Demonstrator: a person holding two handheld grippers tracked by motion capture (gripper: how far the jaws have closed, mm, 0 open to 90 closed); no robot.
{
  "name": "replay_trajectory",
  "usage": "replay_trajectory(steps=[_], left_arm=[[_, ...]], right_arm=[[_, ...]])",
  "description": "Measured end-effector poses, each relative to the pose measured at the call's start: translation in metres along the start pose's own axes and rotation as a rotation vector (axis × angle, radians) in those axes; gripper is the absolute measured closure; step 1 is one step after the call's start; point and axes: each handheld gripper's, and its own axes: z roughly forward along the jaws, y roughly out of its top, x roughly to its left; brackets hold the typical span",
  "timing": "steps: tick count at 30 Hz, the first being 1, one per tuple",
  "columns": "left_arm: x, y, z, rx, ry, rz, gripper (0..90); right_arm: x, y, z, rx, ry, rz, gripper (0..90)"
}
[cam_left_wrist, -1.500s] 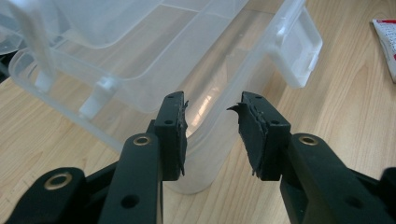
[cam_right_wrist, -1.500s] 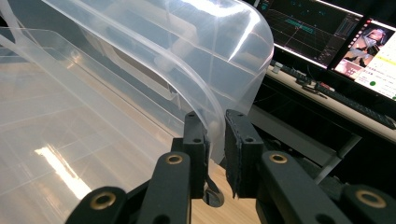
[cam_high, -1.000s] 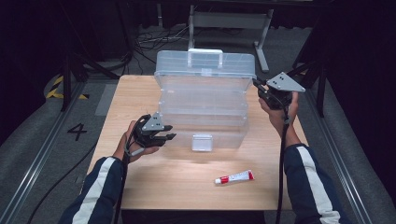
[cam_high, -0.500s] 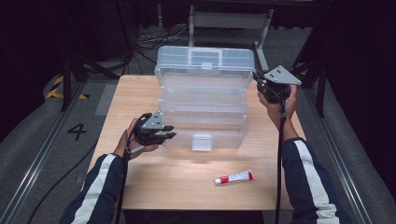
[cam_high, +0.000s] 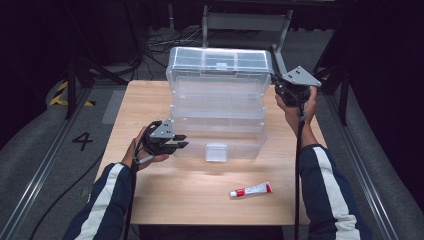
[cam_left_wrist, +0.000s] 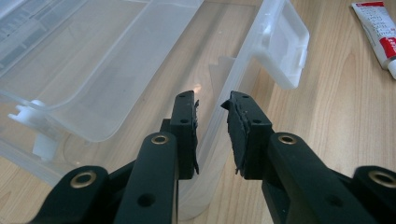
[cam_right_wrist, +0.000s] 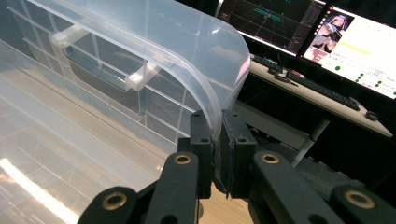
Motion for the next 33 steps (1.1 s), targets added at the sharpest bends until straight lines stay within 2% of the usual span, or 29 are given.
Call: replay_trajectory(steps=[10, 14, 17, 22, 27, 33], left_arm=[[0.003, -0.002, -0.001, -0.018, -0.026, -0.011, 73.9], [0.004, -0.002, 0.000, -0.017, -0.031, -0.004, 74.5], [0.005, 0.000, -0.001, 0.004, -0.035, 0.016, 74.8], [0.005, 0.001, -0.001, 0.019, -0.034, 0.031, 75.3], [0.004, 0.002, -0.001, 0.027, -0.025, 0.047, 75.6], [0.006, 0.003, -0.001, 0.028, -0.037, 0.043, 75.8]], right_arm=[[-0.005, 0.002, 0.008, 0.001, 0.005, 0.024, 84.6], [-0.008, 0.006, 0.014, 0.006, 0.006, 0.037, 84.7], [-0.010, 0.006, 0.019, 0.007, 0.003, 0.056, 84.9], [-0.011, 0.012, 0.031, 0.032, -0.028, 0.076, 85.3], [-0.013, 0.013, 0.034, 0.047, -0.033, 0.081, 85.4], [-0.013, 0.015, 0.041, 0.057, -0.052, 0.093, 85.3]])
